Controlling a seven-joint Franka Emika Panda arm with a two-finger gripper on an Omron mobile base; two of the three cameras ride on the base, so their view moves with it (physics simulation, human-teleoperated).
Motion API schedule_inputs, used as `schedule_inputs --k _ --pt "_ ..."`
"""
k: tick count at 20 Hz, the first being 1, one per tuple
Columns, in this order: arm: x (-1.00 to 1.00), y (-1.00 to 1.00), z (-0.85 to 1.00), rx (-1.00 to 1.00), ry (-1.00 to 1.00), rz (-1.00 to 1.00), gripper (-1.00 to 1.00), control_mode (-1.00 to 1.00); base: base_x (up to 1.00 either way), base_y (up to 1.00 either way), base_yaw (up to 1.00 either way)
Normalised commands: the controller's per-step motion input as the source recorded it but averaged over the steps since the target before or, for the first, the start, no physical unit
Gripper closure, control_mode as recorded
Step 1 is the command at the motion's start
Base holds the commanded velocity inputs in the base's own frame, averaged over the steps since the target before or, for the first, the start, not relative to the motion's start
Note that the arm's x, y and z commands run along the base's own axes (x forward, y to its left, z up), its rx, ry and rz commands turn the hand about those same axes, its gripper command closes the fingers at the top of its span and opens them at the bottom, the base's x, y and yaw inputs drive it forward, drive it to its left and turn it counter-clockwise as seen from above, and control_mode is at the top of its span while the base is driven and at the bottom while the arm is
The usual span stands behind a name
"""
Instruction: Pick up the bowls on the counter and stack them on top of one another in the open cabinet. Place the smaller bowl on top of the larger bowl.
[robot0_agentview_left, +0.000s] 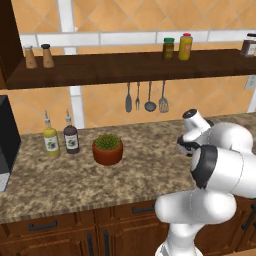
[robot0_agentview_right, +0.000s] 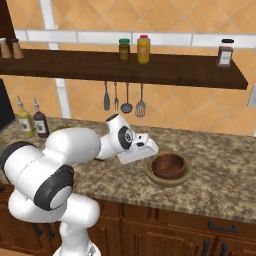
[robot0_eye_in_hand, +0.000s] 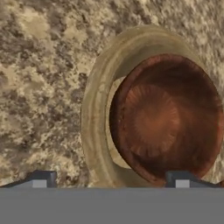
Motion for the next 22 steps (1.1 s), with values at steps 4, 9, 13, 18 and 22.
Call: schedule_inputs --k 4,9,13,18,22 --pt "0.0 -0.04 -0.45 0.0 0.12 0.01 -1.0 -1.0 0.0 0.0 0.0" --pt "0.0 -0.34 -0.19 0.0 0.0 0.0 -1.0 -1.0 0.0 0.0 0.0" --pt "0.0 -0.16 -0.32 0.0 0.0 0.0 1.0 -1.0 0.0 0.0 0.0" --pt "0.01 0.0 -0.1 -0.01 -0.03 0.0 1.0 -1.0 0.0 0.0 0.0" --pt "-0.04 0.03 0.18 0.0 0.0 0.0 1.0 -1.0 0.0 0.0 0.0"
